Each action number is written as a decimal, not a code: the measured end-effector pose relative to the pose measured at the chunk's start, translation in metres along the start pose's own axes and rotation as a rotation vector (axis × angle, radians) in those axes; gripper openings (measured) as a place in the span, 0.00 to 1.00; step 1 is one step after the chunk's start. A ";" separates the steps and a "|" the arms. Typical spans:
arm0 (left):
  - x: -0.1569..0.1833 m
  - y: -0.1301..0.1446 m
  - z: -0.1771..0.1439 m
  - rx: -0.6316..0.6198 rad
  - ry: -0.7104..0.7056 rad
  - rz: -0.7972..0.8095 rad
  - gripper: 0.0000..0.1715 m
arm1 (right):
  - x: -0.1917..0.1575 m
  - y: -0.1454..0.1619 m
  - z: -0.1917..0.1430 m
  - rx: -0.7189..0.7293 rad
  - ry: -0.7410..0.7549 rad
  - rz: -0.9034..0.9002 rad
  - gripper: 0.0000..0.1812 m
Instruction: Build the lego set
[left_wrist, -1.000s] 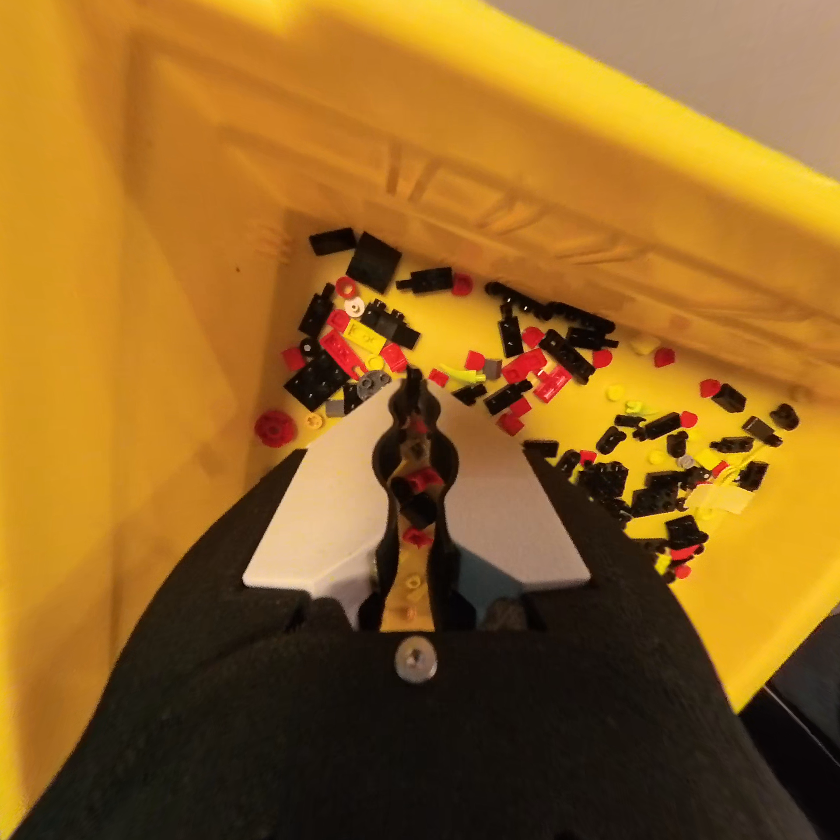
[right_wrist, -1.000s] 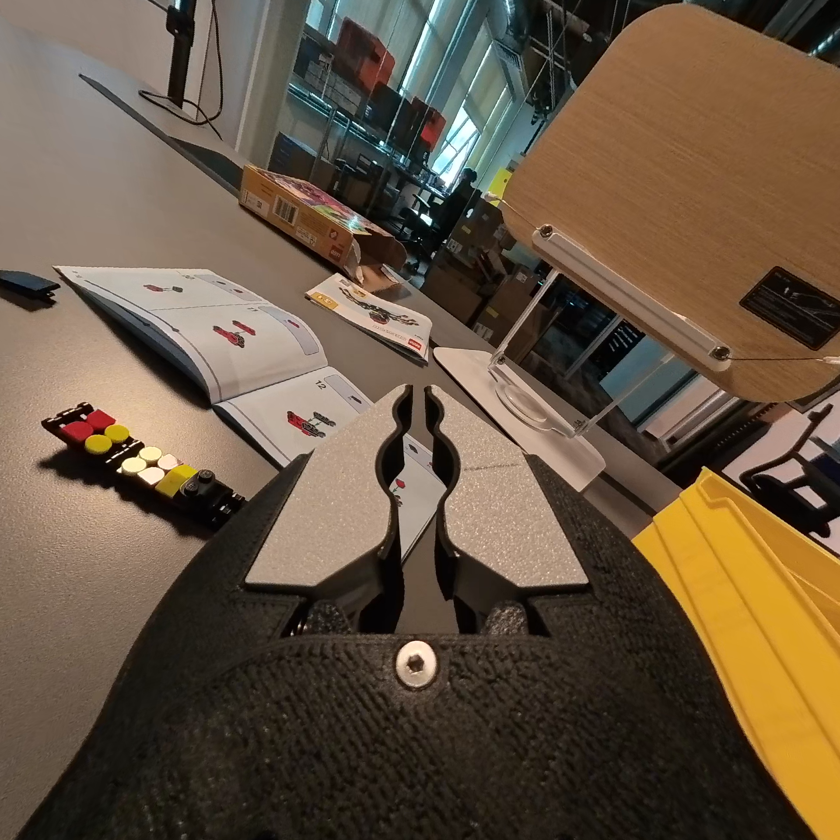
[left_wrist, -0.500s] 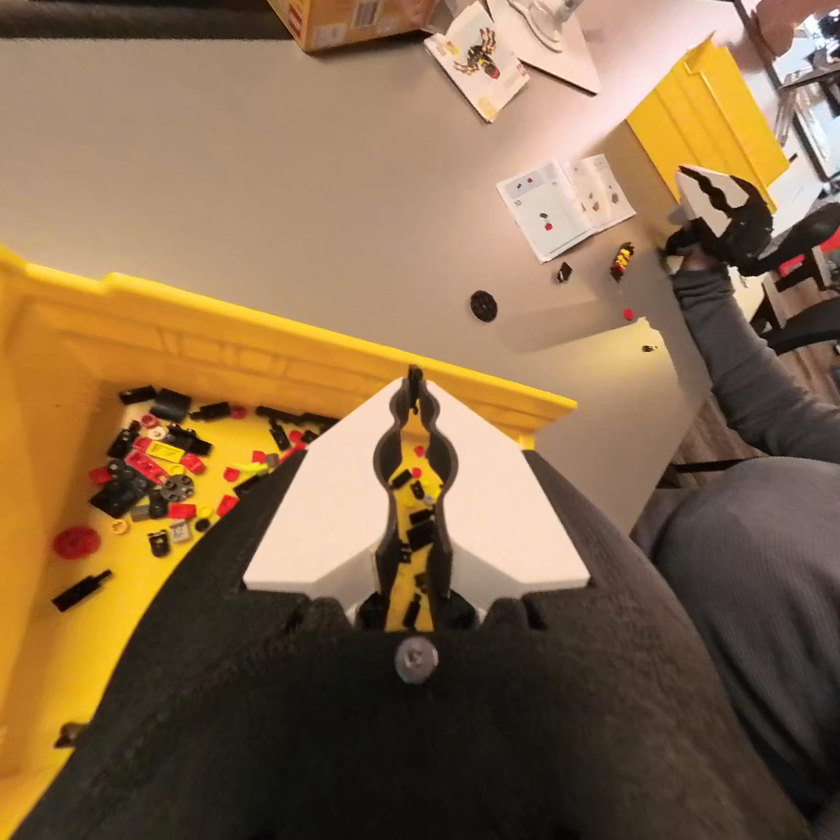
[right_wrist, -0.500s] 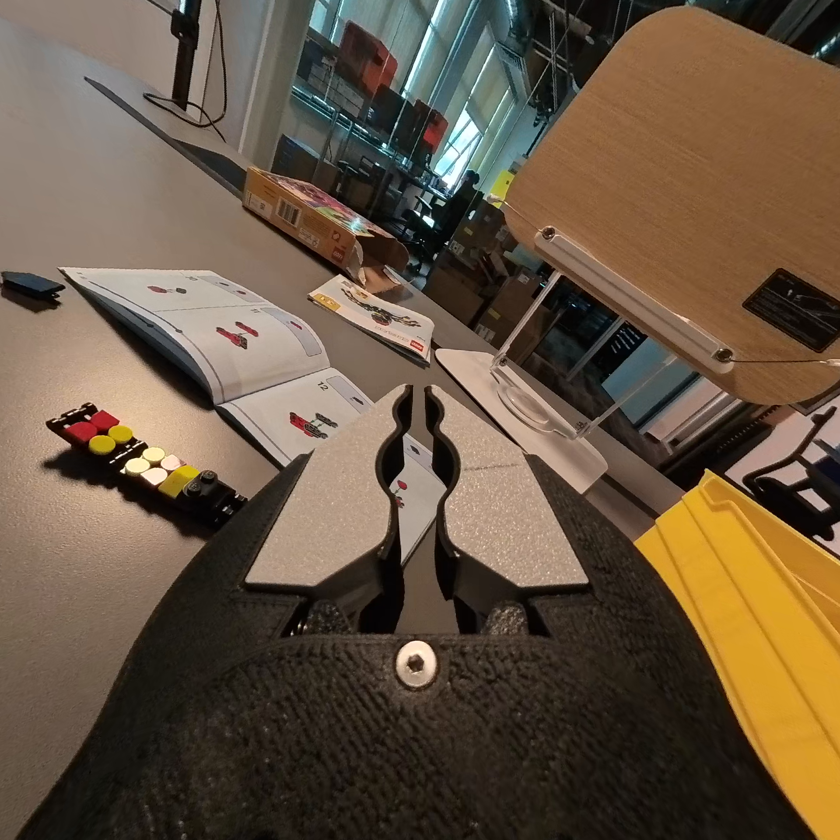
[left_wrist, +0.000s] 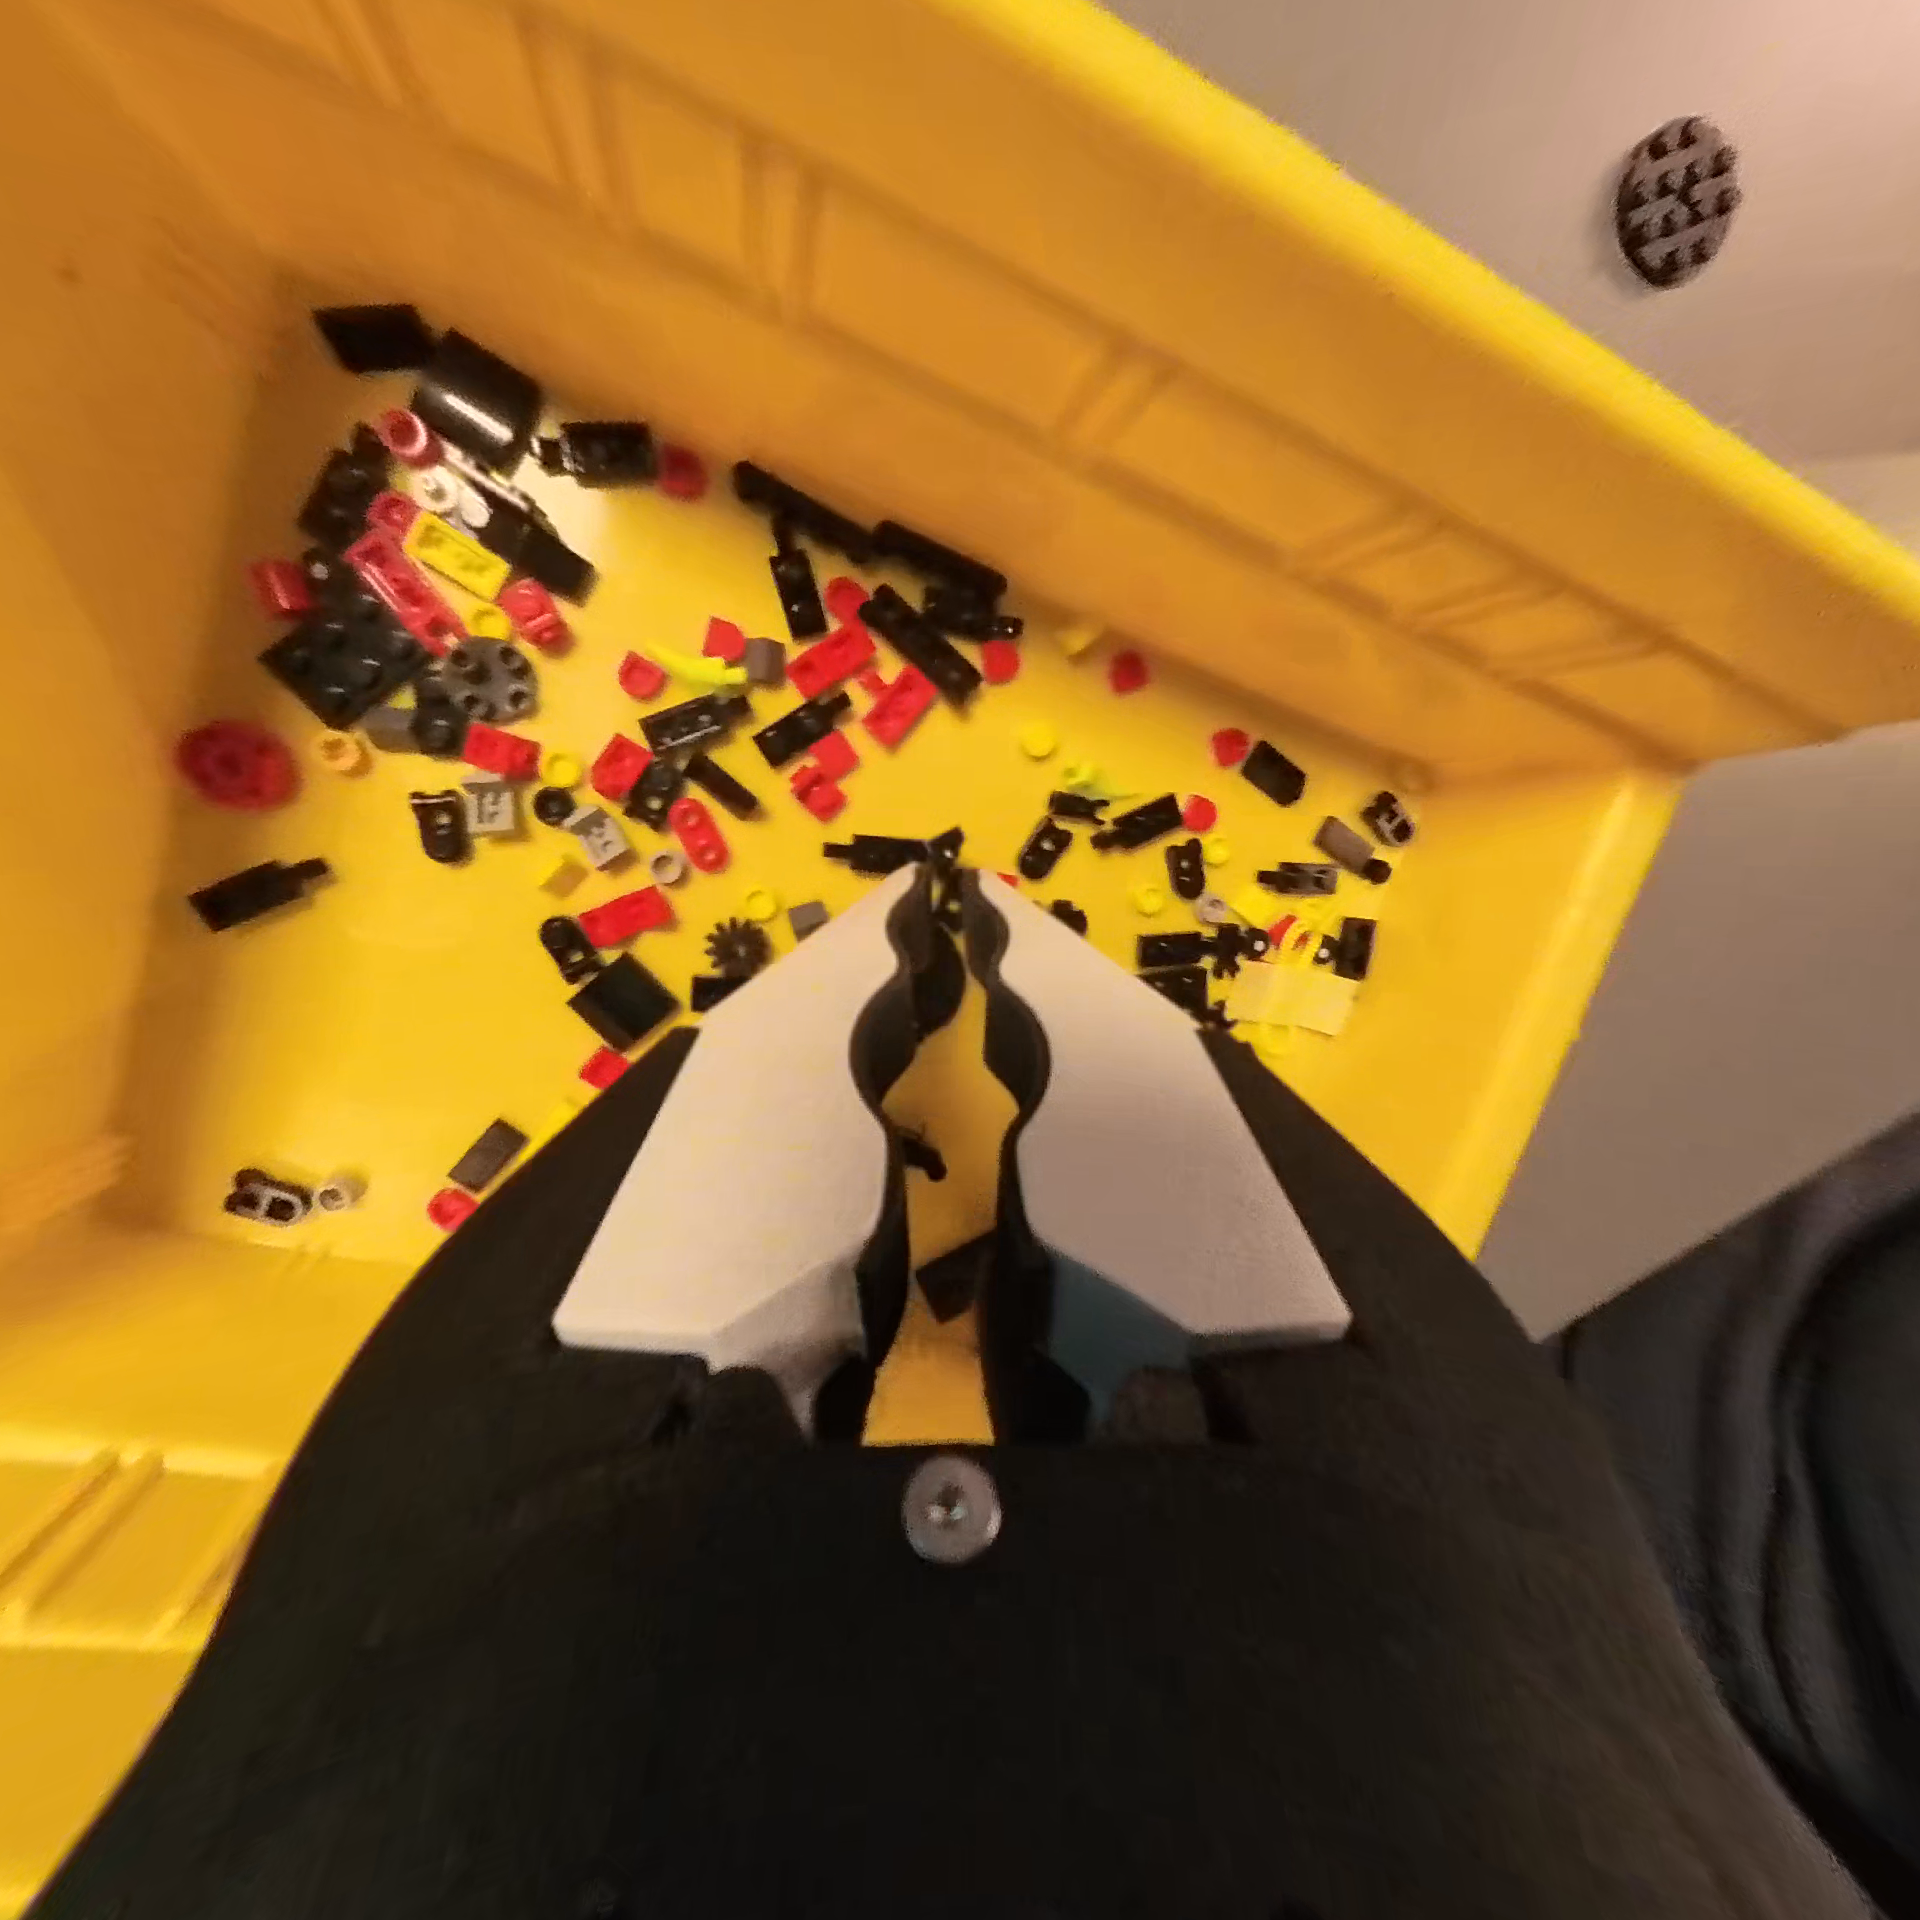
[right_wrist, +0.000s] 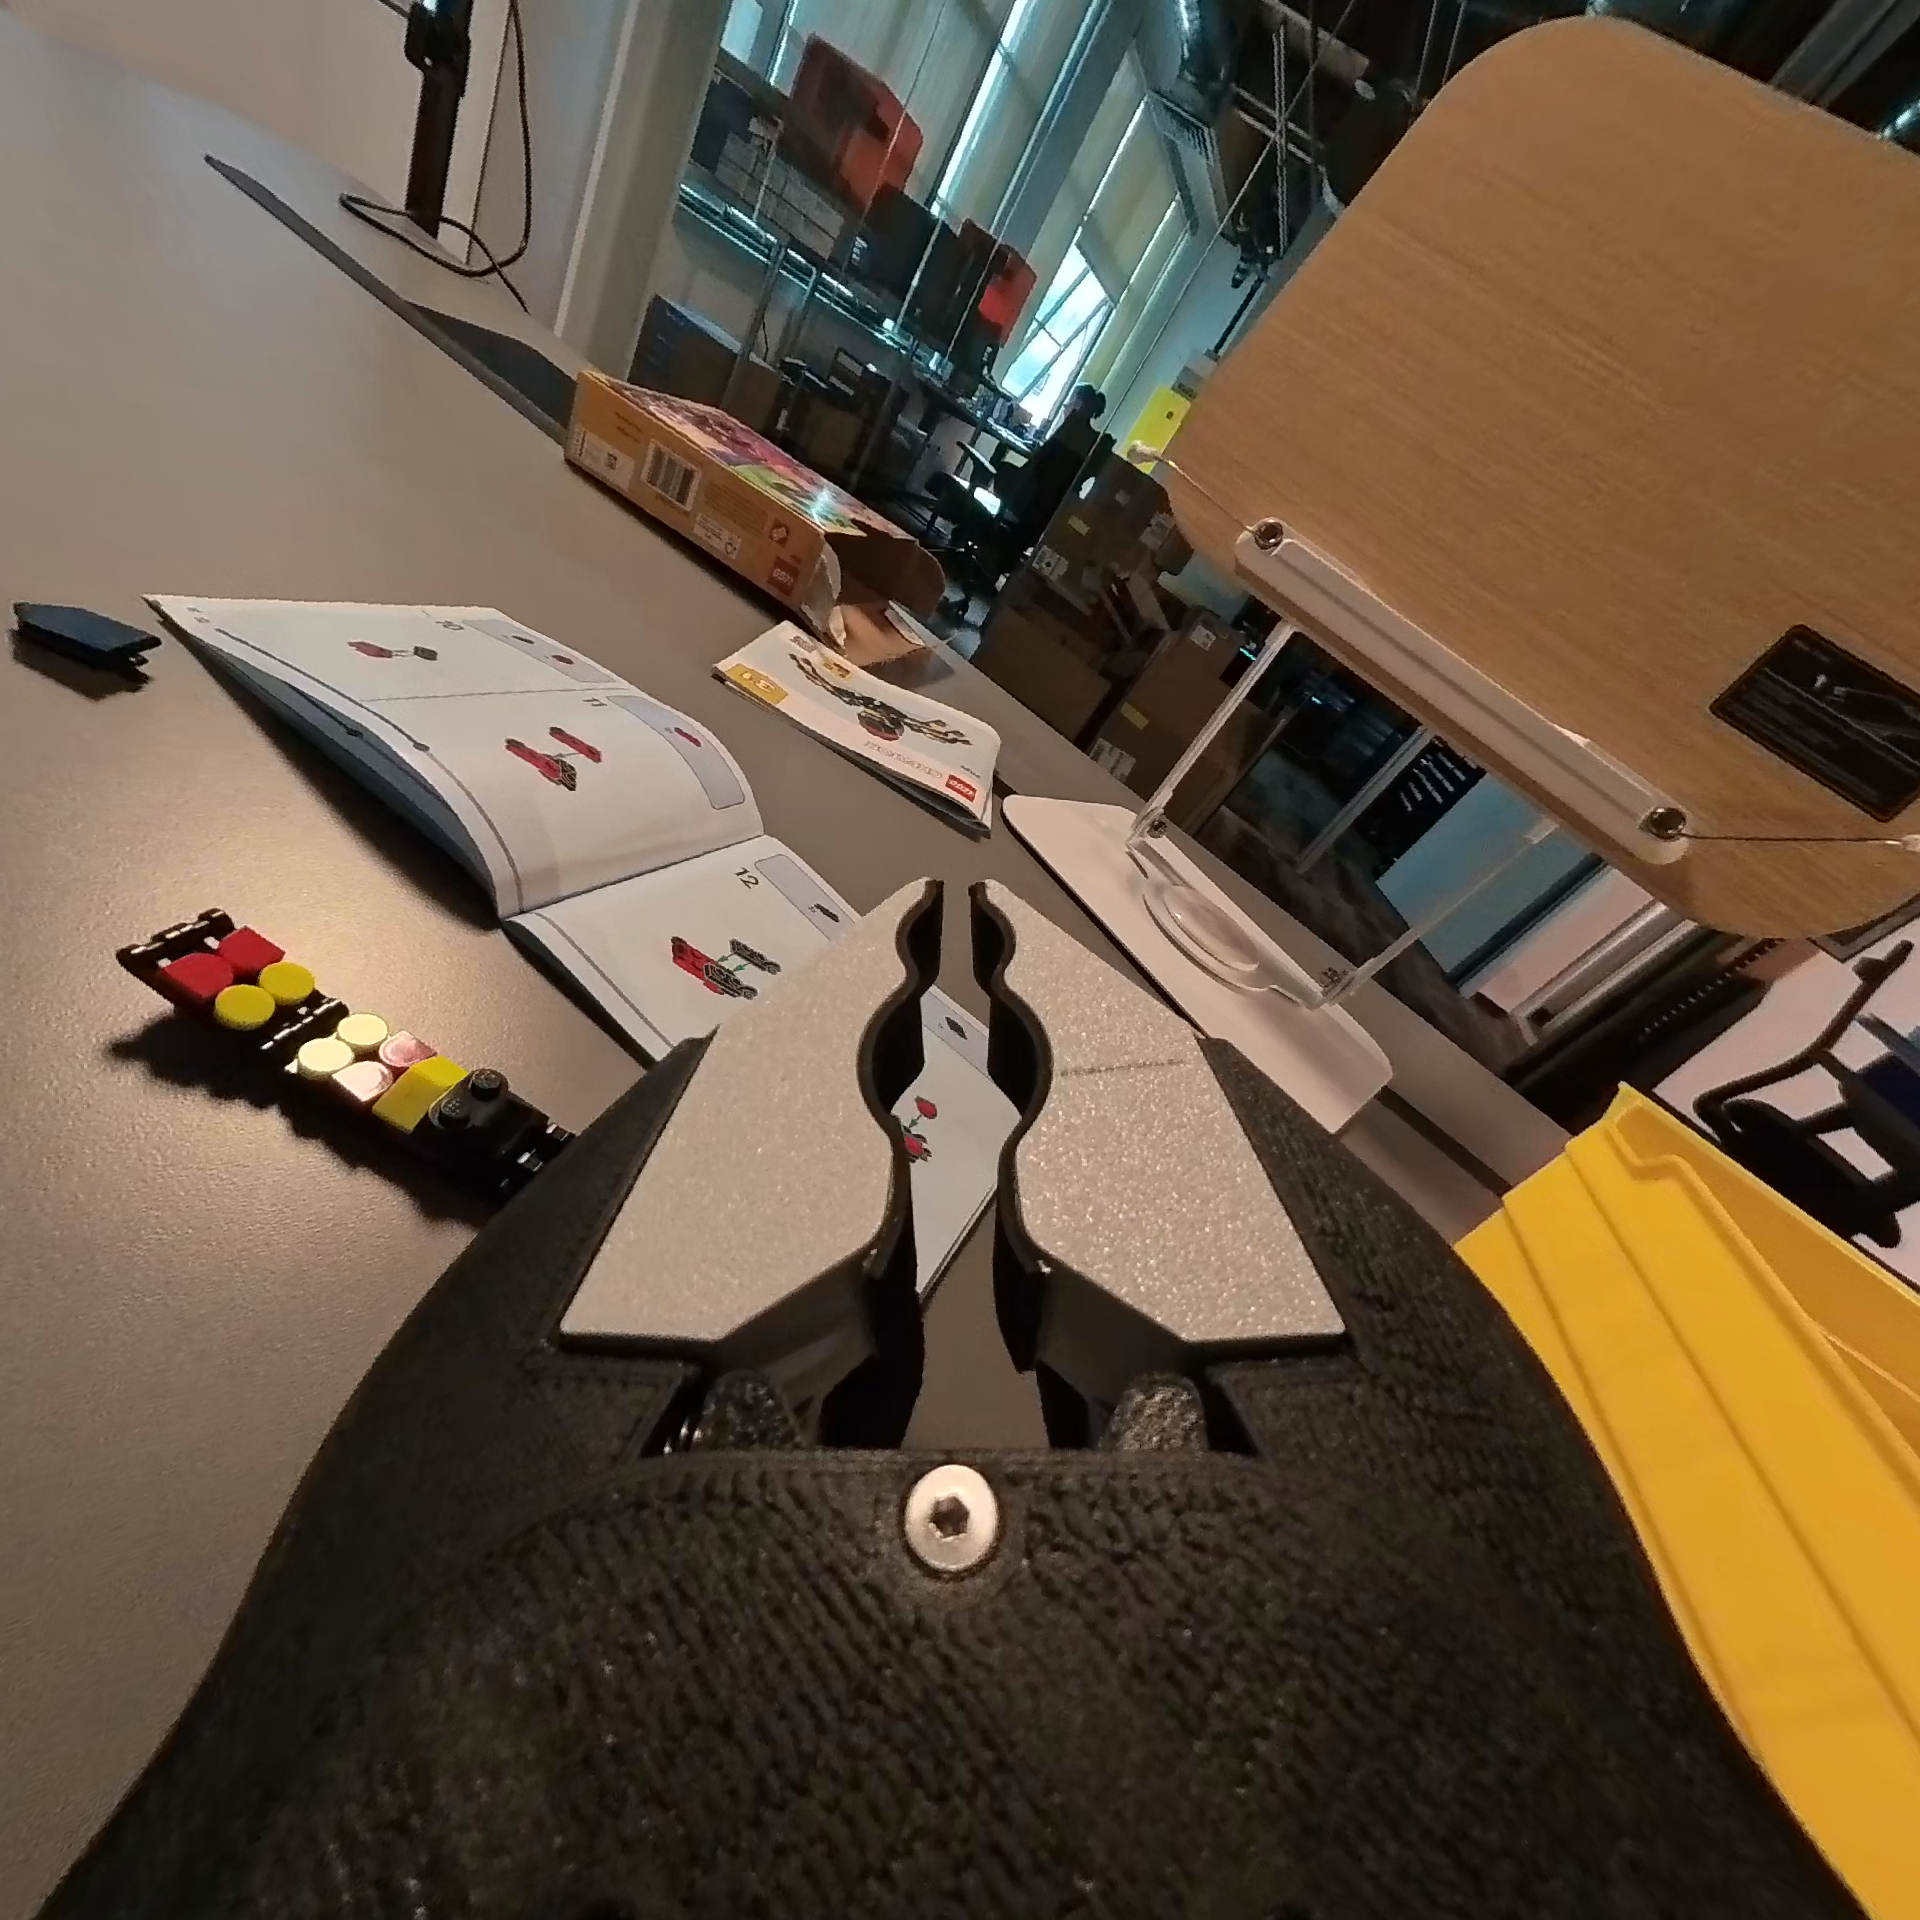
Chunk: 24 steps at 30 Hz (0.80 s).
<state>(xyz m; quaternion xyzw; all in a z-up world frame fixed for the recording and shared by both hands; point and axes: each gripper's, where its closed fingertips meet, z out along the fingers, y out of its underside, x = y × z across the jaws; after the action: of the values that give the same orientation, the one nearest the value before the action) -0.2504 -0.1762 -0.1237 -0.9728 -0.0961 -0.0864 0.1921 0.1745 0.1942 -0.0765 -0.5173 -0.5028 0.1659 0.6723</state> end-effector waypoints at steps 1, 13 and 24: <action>-0.001 -0.001 0.000 -0.002 -0.019 0.014 0.03 | 0.000 0.000 0.000 0.001 0.001 0.001 0.02; -0.002 -0.018 0.012 0.059 -0.073 0.133 0.05 | 0.000 0.000 0.000 -0.005 -0.001 -0.003 0.02; -0.006 -0.039 0.029 0.022 -0.096 0.196 0.13 | -0.001 0.001 0.001 -0.009 -0.006 -0.008 0.02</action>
<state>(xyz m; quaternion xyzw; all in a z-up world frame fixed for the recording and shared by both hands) -0.2611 -0.1303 -0.1370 -0.9784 -0.0104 -0.0193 0.2055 0.1735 0.1941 -0.0781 -0.5178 -0.5076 0.1625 0.6692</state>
